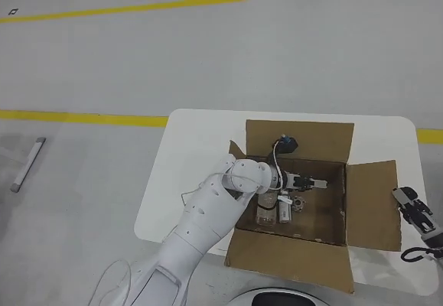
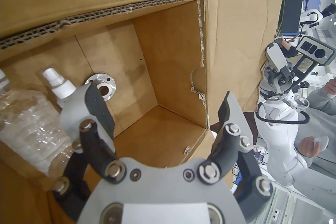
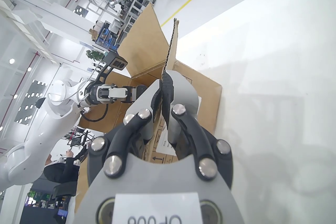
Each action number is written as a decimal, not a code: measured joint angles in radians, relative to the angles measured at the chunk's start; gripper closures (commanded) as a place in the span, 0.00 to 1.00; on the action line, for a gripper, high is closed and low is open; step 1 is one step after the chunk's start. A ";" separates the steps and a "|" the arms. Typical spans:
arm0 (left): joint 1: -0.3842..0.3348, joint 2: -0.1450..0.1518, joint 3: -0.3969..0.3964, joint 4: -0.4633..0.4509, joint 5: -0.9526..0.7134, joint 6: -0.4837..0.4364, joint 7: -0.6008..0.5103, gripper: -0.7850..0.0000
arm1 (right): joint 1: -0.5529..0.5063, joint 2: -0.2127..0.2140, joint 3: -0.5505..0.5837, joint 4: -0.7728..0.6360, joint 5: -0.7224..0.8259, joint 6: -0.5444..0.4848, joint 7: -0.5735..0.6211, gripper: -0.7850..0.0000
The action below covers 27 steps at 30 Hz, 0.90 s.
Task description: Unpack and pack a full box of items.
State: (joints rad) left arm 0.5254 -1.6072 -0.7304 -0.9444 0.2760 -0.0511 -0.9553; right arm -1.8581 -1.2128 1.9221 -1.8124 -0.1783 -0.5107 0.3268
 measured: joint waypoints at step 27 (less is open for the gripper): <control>-0.023 0.005 0.192 -0.187 0.601 0.548 -0.367 0.00 | 0.002 -0.001 -0.015 -0.015 -0.080 -0.017 -0.076 1.00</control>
State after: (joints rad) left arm 0.5019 -1.6022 -0.5389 -1.1319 0.8768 0.4970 -1.3227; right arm -1.8559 -1.2141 1.9069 -1.8276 -0.2586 -0.5281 0.2505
